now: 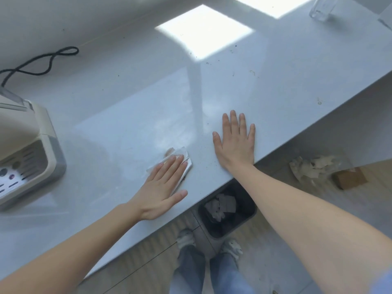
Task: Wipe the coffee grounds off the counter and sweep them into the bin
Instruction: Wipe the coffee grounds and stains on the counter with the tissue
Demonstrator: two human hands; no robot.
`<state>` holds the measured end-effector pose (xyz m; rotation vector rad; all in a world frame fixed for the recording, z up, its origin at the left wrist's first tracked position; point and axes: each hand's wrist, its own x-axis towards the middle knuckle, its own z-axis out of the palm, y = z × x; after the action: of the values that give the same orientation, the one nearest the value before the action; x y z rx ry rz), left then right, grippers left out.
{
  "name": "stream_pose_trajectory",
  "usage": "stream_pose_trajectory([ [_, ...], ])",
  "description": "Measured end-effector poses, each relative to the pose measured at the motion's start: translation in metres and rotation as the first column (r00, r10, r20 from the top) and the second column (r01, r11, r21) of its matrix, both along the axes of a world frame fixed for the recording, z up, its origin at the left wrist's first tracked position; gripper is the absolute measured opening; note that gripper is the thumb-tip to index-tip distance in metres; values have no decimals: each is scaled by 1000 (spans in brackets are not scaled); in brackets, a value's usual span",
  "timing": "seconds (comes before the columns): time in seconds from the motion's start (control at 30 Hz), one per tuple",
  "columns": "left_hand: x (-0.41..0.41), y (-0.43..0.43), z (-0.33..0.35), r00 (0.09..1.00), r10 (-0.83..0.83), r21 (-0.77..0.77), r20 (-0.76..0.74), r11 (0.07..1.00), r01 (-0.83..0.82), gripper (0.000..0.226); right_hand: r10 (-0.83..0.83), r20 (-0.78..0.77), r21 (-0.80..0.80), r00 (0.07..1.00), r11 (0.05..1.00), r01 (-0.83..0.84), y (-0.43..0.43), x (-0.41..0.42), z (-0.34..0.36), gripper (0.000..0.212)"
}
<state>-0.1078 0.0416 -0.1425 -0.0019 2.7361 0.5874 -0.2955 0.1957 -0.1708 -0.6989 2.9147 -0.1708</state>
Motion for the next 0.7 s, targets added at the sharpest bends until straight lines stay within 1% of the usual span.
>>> stream_pose_trajectory([
  [0.17,11,28,0,996,86,-31,-14,996,-86,74,14,4,-7,1000,1000,-14,1,1,1,64],
  [0.23,14,36,0,987,159,-24,-36,987,-160,75,15,7,-6,1000,1000,-15,2,1,0,64],
  [0.4,29,43,-1,908,413,76,-77,910,-407,74,19,1,-2,1000,1000,-19,1,1,0,65],
  [0.5,49,44,-5,864,495,48,-98,869,-492,73,20,1,-3,1000,1000,-20,1,1,1,65],
  [0.57,63,39,-10,809,581,25,-88,814,-581,76,22,2,-4,1000,1000,-22,1,2,1,65],
  [0.7,87,6,-18,629,774,-25,-74,629,-777,89,26,5,2,1000,1000,-26,2,1,1,64],
])
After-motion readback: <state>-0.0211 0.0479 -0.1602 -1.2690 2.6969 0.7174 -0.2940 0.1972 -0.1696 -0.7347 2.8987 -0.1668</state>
